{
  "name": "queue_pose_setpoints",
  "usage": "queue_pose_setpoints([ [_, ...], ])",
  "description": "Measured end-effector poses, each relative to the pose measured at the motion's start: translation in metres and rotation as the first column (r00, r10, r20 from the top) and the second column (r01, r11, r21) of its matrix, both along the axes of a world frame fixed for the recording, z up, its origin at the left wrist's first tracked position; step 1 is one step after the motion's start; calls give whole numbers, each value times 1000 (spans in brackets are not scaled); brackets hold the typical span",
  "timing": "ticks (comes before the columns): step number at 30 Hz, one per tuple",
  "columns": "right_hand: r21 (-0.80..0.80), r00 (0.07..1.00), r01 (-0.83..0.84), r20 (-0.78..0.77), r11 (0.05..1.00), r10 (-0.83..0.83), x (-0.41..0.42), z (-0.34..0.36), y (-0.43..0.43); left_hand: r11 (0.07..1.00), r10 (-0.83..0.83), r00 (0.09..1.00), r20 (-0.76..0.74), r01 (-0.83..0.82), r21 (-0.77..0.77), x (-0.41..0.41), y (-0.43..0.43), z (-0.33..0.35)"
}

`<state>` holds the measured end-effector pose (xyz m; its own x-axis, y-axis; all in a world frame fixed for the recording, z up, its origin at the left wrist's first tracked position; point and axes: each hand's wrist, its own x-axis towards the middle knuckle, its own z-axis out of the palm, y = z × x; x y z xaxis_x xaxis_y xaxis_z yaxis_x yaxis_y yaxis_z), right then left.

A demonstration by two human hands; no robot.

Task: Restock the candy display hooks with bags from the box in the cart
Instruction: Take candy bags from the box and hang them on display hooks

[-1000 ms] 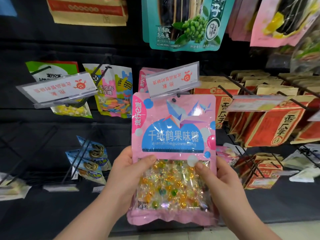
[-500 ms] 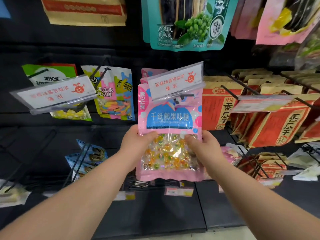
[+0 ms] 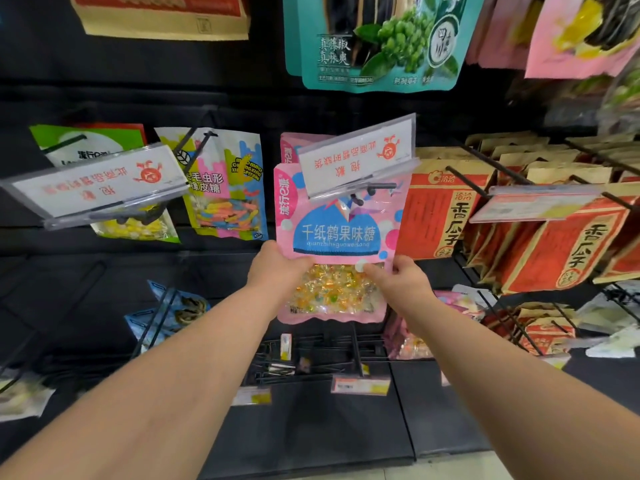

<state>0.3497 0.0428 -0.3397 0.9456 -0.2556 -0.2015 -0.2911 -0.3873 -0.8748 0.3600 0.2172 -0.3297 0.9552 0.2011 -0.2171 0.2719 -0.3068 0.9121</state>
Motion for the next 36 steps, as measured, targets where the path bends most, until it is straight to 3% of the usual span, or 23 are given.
queue_pose_setpoints([
  [3,-98,999,-37,23,994,40,-2,3,0,993,12,1000,-27,-8,122,-1,4,0],
  [6,-338,985,-124,68,933,156,-12,7,-3,861,-85,996,-12,79,502,-14,8,4],
  [8,-543,961,-215,32,811,276,-22,13,-5,665,-192,980,-57,173,727,-24,10,7],
  [10,-734,921,-302,-59,609,385,-33,21,-5,486,-274,951,-143,265,833,-36,11,12],
  [12,-818,879,-369,-154,441,450,-43,31,-5,375,-314,922,-225,338,863,-48,11,18],
  [14,-841,843,-418,-219,343,492,-54,43,-3,313,-328,905,-269,373,874,-61,11,26],
  [25,-889,699,-431,-222,154,679,-118,101,19,342,-203,932,-301,355,870,-159,39,83],
  [36,-826,410,-564,-269,10,871,-184,127,125,404,110,952,-286,220,888,-295,124,109],
])
